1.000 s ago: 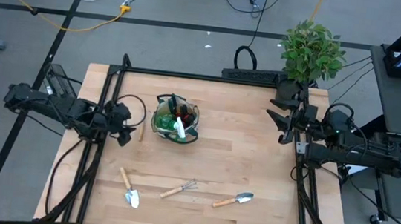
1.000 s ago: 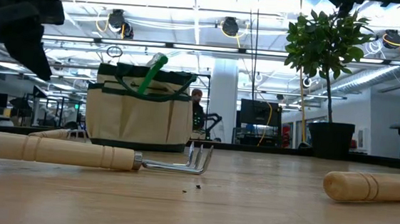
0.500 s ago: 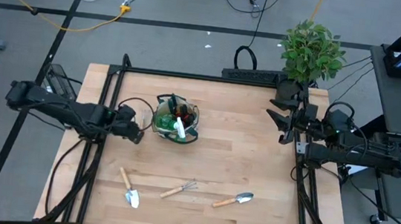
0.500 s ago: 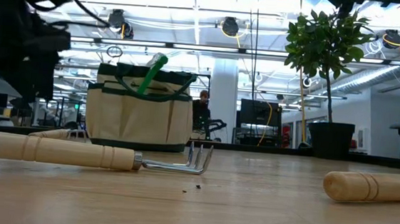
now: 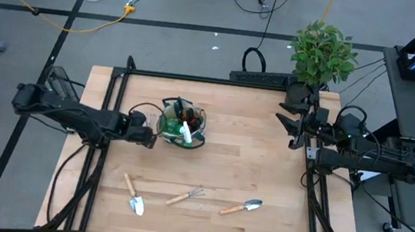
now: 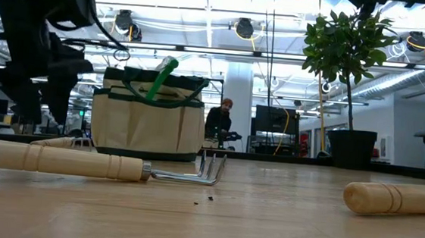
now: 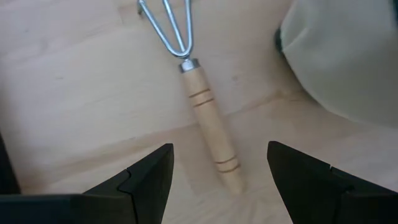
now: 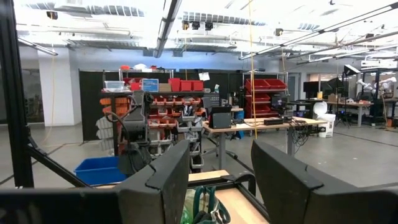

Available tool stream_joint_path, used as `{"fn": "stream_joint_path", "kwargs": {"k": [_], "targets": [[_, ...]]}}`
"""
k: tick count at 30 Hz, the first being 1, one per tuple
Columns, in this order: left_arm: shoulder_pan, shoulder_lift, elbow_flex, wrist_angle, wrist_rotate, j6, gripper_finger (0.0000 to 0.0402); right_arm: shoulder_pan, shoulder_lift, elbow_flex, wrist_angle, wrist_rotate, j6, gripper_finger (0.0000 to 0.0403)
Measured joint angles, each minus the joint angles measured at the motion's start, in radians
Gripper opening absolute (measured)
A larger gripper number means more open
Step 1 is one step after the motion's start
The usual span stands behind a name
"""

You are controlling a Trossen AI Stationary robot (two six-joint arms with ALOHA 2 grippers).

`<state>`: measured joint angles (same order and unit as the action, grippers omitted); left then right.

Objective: Pick & Place Garden tools in Gardening bag
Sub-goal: Put the top brown hand rake into the gardening bag

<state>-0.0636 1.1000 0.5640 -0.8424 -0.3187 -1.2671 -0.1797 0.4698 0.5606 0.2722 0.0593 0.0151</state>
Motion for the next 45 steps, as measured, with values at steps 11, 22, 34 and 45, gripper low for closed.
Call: {"fn": "stream_joint_path", "kwargs": {"k": [11, 22, 34, 45], "targets": [[0.011, 0.138, 0.0, 0.009, 0.007, -0.025, 0.0266, 0.0, 0.0, 0.0, 0.0, 0.0, 0.0, 0.0164], [0.011, 0.292, 0.004, 0.083, 0.046, -0.025, 0.0254, 0.0, 0.0, 0.0, 0.0, 0.0, 0.0, 0.0164], [0.011, 0.304, 0.004, 0.072, 0.111, -0.128, 0.0062, 0.0, 0.0, 0.0, 0.0, 0.0, 0.0, 0.0164], [0.011, 0.13, -0.004, -0.159, 0.179, -0.25, 0.0062, 0.0, 0.0, 0.0, 0.004, -0.002, -0.002, 0.0164]]}}
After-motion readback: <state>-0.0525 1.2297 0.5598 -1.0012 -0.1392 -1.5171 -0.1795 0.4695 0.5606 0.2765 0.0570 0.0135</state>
